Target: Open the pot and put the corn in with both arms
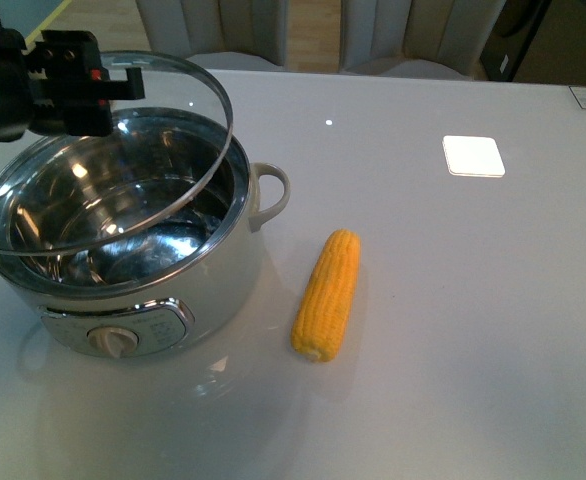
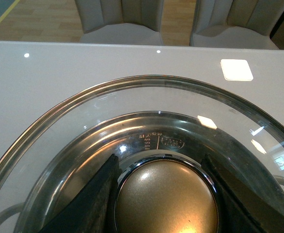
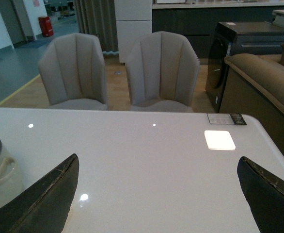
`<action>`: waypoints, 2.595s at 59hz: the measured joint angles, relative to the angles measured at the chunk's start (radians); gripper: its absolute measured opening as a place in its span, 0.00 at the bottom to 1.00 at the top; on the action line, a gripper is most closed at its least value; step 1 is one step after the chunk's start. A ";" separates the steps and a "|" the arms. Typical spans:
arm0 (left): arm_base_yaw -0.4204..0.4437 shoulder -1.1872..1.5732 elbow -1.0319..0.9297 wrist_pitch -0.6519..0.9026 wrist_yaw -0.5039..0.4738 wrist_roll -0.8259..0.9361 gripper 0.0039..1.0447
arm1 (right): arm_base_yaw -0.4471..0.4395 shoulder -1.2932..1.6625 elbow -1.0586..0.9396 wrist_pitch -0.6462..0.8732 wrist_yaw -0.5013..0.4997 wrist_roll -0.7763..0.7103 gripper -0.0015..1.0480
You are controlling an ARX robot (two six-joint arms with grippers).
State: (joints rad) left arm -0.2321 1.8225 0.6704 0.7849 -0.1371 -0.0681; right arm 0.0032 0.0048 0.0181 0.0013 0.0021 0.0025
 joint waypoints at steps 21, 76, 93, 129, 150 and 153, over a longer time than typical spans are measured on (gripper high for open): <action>0.228 -0.095 -0.033 0.010 0.079 0.051 0.43 | 0.000 0.000 0.000 0.000 0.000 0.000 0.92; 0.746 0.217 -0.049 0.264 0.209 0.109 0.43 | 0.000 0.000 0.000 0.000 0.000 0.000 0.92; 0.769 0.359 -0.023 0.358 0.197 0.110 0.43 | 0.000 0.000 0.000 0.000 0.000 0.000 0.92; 0.731 0.631 0.055 0.493 0.269 0.097 0.43 | 0.000 0.000 0.000 0.000 0.000 0.000 0.92; 0.731 0.730 0.107 0.552 0.270 0.112 0.43 | 0.000 0.000 0.000 0.000 0.000 0.000 0.92; 0.731 0.742 0.111 0.553 0.270 0.114 0.43 | 0.000 0.000 0.000 0.000 0.000 0.000 0.92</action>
State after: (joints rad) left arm 0.4992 2.5649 0.7818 1.3376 0.1326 0.0456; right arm 0.0032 0.0048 0.0181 0.0013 0.0021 0.0025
